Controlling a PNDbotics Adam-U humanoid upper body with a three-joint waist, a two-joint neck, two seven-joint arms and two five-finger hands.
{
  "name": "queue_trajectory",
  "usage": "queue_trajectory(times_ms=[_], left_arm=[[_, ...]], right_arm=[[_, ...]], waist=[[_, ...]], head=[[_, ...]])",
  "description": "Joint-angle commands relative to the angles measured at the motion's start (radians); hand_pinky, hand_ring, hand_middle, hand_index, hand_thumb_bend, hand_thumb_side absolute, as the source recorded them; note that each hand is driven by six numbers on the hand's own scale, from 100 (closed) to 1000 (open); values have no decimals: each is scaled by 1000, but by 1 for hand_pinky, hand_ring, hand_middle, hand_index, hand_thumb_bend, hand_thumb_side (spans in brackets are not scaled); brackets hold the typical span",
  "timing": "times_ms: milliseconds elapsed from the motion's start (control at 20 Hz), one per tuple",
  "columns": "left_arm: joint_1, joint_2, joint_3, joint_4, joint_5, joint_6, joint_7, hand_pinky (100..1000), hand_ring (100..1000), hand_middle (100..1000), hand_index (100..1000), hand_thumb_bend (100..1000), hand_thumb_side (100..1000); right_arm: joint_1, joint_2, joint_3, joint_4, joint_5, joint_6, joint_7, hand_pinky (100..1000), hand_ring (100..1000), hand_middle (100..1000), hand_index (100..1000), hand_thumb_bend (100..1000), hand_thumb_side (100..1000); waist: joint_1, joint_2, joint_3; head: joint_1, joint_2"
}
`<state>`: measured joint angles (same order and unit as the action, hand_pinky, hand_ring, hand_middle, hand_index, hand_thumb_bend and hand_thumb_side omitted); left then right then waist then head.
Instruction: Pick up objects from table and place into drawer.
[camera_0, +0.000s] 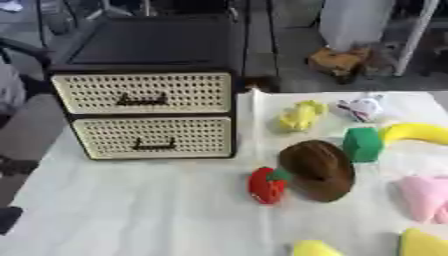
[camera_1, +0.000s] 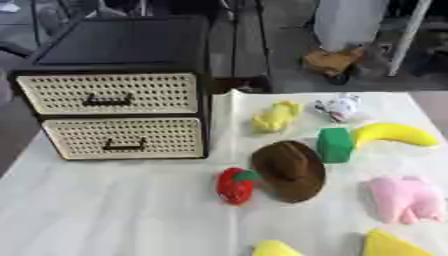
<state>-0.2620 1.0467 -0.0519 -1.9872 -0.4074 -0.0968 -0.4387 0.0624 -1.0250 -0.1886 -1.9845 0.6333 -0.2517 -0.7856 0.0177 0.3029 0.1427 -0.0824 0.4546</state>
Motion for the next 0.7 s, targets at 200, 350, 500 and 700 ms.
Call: queue_trajectory(times_ms=[200, 350, 500, 700], left_arm=[[-45, 94, -61, -13, 56, 85, 43, 694, 749, 752, 1000, 184, 1000], [-71, 110, -92, -13, 72, 134, -5, 655, 724, 738, 1000, 179, 1000], [-98, 110, -108, -13, 79, 166, -26, 628, 709, 726, 1000, 176, 1000], [-128, 108, -124, -13, 100, 202, -15, 574, 658, 691, 1000, 193, 1000]], right_arm=[[-3, -20, -3, -15, 5, 0, 5, 785, 909, 897, 947, 100, 1000], [-3, -19, 0, -15, 4, -1, 7, 785, 909, 896, 946, 100, 1000], [-2, -17, 1, -15, 3, -3, 8, 785, 909, 896, 945, 100, 1000], [0, -15, 2, -15, 3, -3, 9, 785, 909, 894, 944, 100, 1000]], waist=[[3, -18, -5], [6, -19, -8], [7, -18, -10], [11, -17, -11]], head=[[11, 10], [14, 16], [12, 17], [15, 23]])
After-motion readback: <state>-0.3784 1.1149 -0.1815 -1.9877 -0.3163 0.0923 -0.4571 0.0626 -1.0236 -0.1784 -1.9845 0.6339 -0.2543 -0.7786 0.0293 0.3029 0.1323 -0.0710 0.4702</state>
